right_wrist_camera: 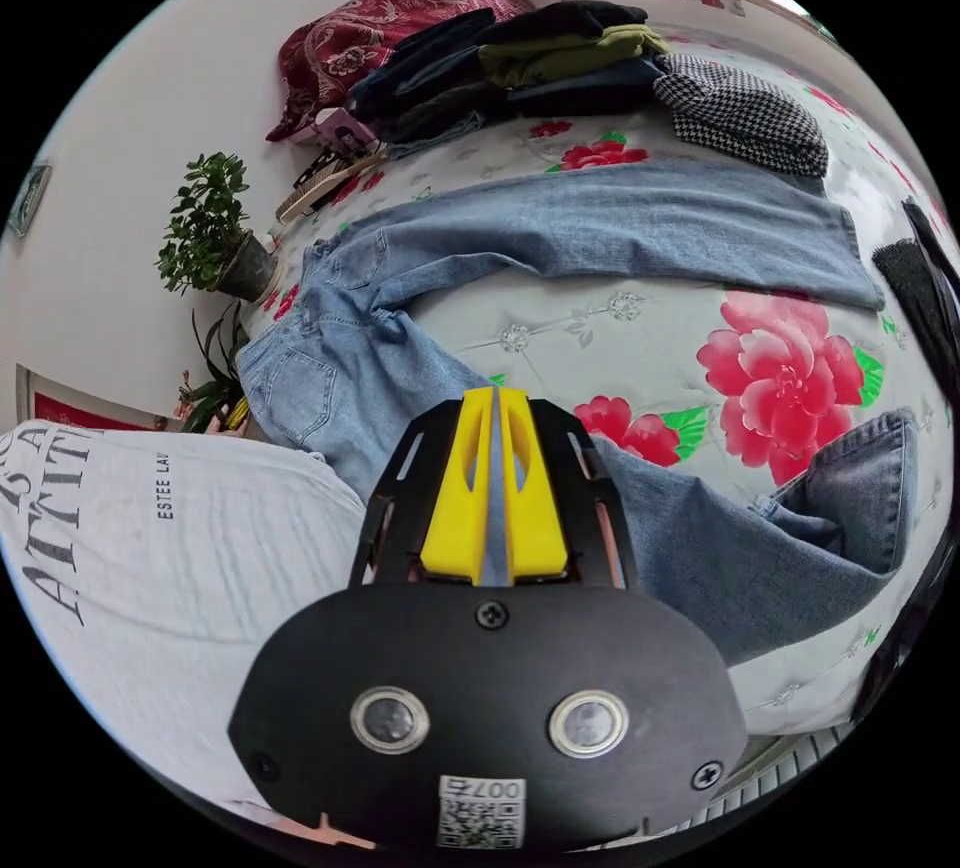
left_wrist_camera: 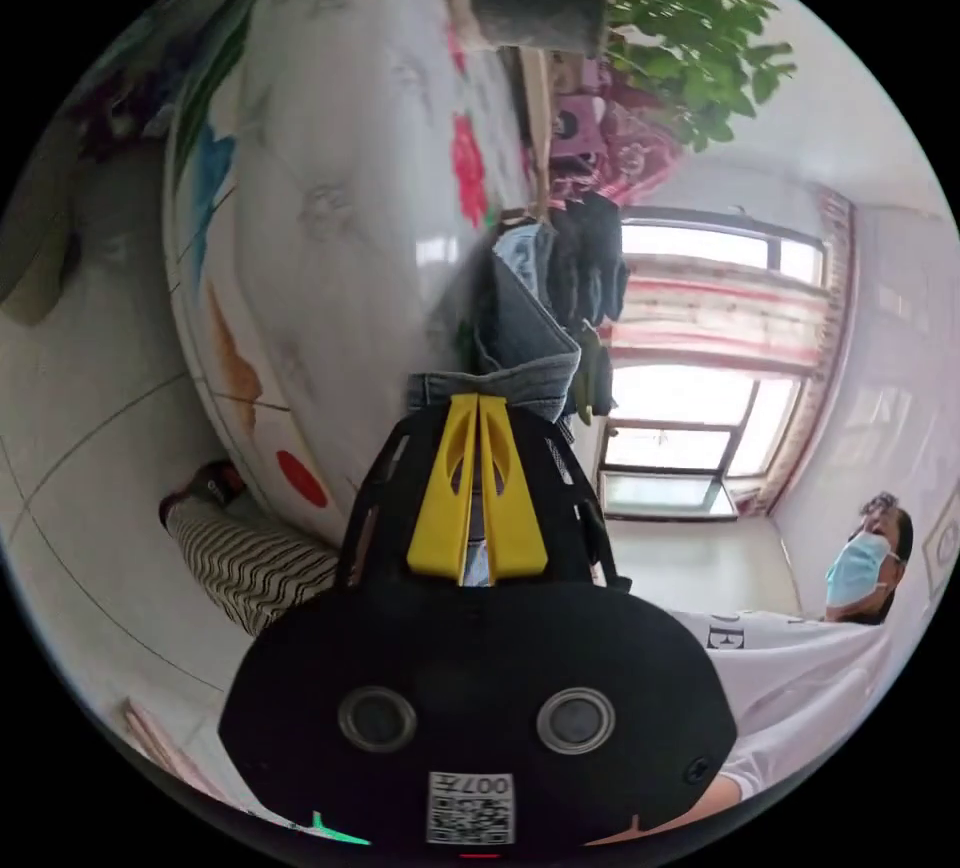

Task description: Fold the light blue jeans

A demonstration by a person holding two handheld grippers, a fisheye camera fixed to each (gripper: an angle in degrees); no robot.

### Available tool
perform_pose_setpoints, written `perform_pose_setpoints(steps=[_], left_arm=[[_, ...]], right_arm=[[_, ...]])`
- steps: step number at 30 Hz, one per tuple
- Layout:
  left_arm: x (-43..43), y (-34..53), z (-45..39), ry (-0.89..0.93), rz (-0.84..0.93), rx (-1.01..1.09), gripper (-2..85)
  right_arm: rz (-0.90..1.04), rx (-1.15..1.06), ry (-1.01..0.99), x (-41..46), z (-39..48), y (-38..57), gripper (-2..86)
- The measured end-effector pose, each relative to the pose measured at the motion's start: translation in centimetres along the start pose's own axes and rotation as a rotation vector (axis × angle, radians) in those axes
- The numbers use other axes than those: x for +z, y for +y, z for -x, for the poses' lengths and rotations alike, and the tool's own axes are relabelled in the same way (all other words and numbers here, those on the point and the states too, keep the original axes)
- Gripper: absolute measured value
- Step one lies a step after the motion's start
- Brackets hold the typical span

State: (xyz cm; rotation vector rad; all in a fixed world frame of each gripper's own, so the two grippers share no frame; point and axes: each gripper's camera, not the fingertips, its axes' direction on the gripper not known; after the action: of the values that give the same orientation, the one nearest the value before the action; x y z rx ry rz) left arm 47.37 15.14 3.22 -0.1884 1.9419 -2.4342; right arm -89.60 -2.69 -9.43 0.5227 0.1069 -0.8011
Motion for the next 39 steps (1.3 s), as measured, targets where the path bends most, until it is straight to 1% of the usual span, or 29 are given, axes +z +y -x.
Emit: perform_pose_setpoints(steps=[4, 5, 8, 9, 10, 11, 13, 15, 18, 20, 22, 24, 26, 28, 29, 30, 31, 33, 34, 36, 37, 39], left_arm=[[-0.4, -2.8, -7.8, 0.004, 0.071, 0.267, -0.9], [-0.3, -3.0, -8.9, 0.014, 0.077, 0.299, -0.9], [2.5, -2.8, -14.5, 0.058, 0.138, 0.472, -0.9], [4.8, -2.3, -16.8, 0.037, 0.182, 0.554, -0.9], [7.8, -1.5, -18.7, -0.020, 0.248, 0.641, -0.8], [9.6, -1.0, -19.4, -0.066, 0.291, 0.680, -0.7], [16.2, 1.0, -19.7, -0.267, 0.480, 0.758, -0.2], [17.6, 2.1, -19.1, -0.350, 0.506, 0.781, 0.3], [13.9, 2.8, -18.5, -0.309, 0.389, 0.815, 1.9], [10.8, 2.6, -17.5, -0.326, 0.336, 0.802, 4.2], [6.5, 2.3, -16.1, -0.370, 0.255, 0.790, 5.9], [3.8, 2.1, -14.5, -0.410, 0.219, 0.758, 7.6], [2.1, 2.1, -12.8, -0.441, 0.227, 0.711, 9.3], [1.2, 3.0, -11.5, -0.453, 0.257, 0.694, 10.9], [1.3, 3.3, -11.4, -0.456, 0.264, 0.697, 11.2], [1.7, 4.0, -11.2, -0.463, 0.283, 0.708, 11.2], [2.4, 4.7, -11.2, -0.477, 0.307, 0.727, 11.2], [4.0, 5.5, -11.1, -0.535, 0.340, 0.758, 10.9], [5.2, 5.7, -10.7, -0.579, 0.370, 0.760, 10.4], [6.9, 5.4, -10.1, -0.637, 0.408, 0.736, 8.7], [7.9, 4.9, -10.0, -0.662, 0.421, 0.706, 6.1], [9.4, 4.1, -10.1, -0.644, 0.459, 0.667, 2.8]], right_arm=[[-0.032, 0.053, -0.027, 0.5, -1.1, 1.2, -0.2], [-0.038, 0.057, -0.029, 0.6, -1.1, 1.3, -0.2], [-0.061, 0.070, -0.037, 1.5, -0.9, 1.5, 0.0], [-0.064, 0.069, -0.045, 2.1, -0.6, 1.3, 0.0], [-0.063, 0.067, -0.055, 2.7, -0.3, 1.1, 0.1], [-0.061, 0.065, -0.061, 3.1, -0.1, 0.9, 0.2], [-0.050, 0.057, -0.084, 4.2, 0.9, 0.2, 0.6], [-0.057, 0.040, -0.090, 4.4, 1.9, -0.1, 1.2], [-0.080, -0.002, -0.040, 4.5, 3.1, 0.8, 2.7], [-0.069, 0.000, 0.004, 4.8, 3.0, 1.6, 4.2], [-0.079, 0.055, 0.069, 4.2, 1.8, 3.4, 6.4], [-0.100, 0.131, 0.113, 2.8, 0.1, 5.0, 8.0], [-0.134, 0.239, 0.180, 0.6, -2.3, 7.1, 9.1], [-0.240, 0.446, 0.297, -3.3, -6.2, 11.2, 9.9], [-0.272, 0.501, 0.312, -4.2, -7.2, 12.4, 10.0], [-0.326, 0.606, 0.304, -5.9, -9.4, 14.9, 10.3], [-0.365, 0.686, 0.261, -6.9, -11.3, 16.9, 10.5], [-0.378, 0.748, 0.249, -7.4, -13.0, 18.7, 10.9], [-0.381, 0.757, 0.304, -7.7, -13.4, 19.3, 11.1], [-0.429, 0.751, 0.340, -8.4, -13.5, 20.1, 11.3], [-0.470, 0.739, 0.320, -8.6, -13.9, 20.6, 11.6], [-0.472, 0.716, 0.237, -7.8, -15.1, 20.5, 11.7]])
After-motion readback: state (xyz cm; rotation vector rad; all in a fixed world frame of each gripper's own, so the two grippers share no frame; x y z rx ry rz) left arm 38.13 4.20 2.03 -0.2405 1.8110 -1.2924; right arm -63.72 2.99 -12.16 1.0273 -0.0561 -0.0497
